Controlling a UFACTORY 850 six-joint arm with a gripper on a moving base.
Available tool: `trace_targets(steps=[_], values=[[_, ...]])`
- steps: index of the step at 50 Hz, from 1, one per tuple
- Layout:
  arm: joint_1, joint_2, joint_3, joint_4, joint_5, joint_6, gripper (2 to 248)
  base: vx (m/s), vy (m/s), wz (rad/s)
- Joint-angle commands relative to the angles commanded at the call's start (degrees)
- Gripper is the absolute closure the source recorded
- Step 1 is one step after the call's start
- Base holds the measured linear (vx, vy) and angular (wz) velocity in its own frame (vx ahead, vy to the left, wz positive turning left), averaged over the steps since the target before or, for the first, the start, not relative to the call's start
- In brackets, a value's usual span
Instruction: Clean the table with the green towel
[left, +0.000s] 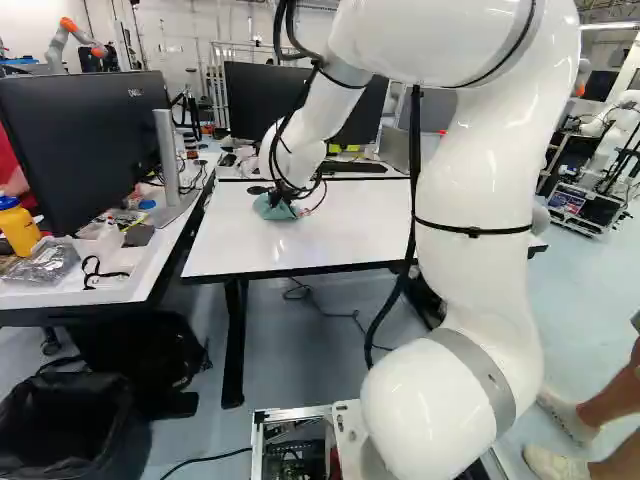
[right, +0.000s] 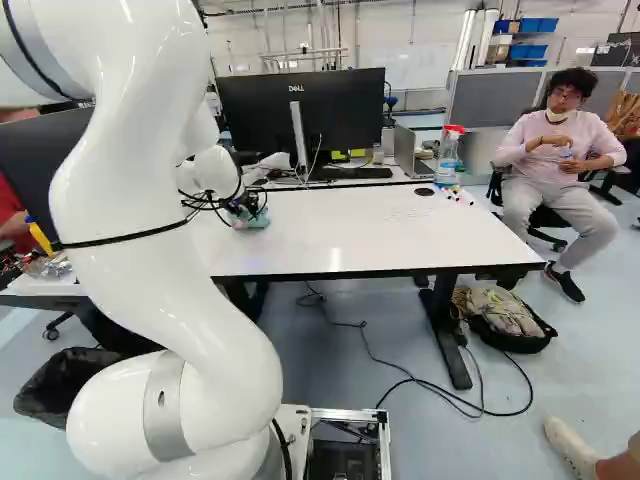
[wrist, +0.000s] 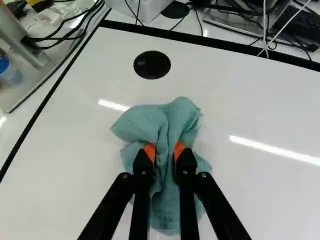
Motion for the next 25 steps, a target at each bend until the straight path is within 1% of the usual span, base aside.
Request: trace_targets(steps=[15, 25], values=[[0.9, 3.5, 4.2, 0.0, 0.0, 0.0, 191, 0.0, 0.0, 0.0], [1.1, 6.0, 7.2, 0.0, 0.0, 0.0, 191, 0.0, 0.0, 0.0]])
